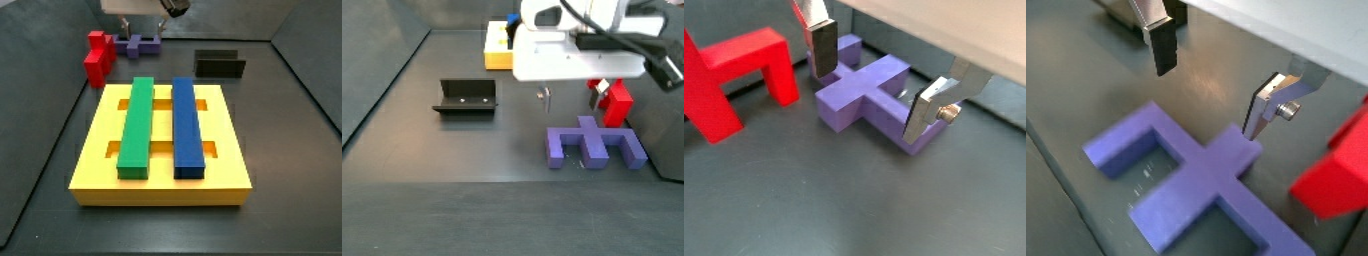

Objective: Pick up the purple object. Move up. Place the purple object on the fixture. Regrasp the purple object. Move to above the board. Insert the purple object.
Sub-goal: Pick up the purple object.

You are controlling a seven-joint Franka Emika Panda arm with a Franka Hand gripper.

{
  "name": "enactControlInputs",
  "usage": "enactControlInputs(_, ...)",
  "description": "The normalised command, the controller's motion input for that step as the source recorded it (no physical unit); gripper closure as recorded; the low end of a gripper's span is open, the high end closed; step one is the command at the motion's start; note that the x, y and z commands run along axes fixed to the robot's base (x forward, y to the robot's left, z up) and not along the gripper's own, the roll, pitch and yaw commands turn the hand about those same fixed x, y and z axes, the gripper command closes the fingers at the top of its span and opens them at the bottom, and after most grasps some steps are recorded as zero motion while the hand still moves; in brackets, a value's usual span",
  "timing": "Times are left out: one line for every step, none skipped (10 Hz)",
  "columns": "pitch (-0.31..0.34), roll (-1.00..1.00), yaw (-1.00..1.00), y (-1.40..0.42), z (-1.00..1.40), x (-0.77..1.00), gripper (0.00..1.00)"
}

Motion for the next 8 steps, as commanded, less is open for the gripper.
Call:
enactControlInputs(-0.171,0.0,-0.08,0.06,-0.39,-0.38,0.0)
enactControlInputs(-0.24,0.0,-0.1,0.02,-0.27,-0.47,0.0)
enactControlInputs(-0.251,-0.03,-0.09,0.02,-0.13,-0.43,0.0)
enactControlInputs(-0.203,-0.08,-0.01,0.12,-0.19,-0.23,0.0)
enactControlInputs(-0.116,-0.15,0.0,0.27,-0.32,0.0,0.0)
enactControlInputs(-0.05,-0.17,-0.02,0.32,-0.32,0.01,0.0)
enactControlInputs(-0.074,-0.15,-0.09,0.24,-0.21,0.0,0.0)
enactControlInputs(-0.123,-0.09,-0.15,0.07,-0.15,0.0,0.0)
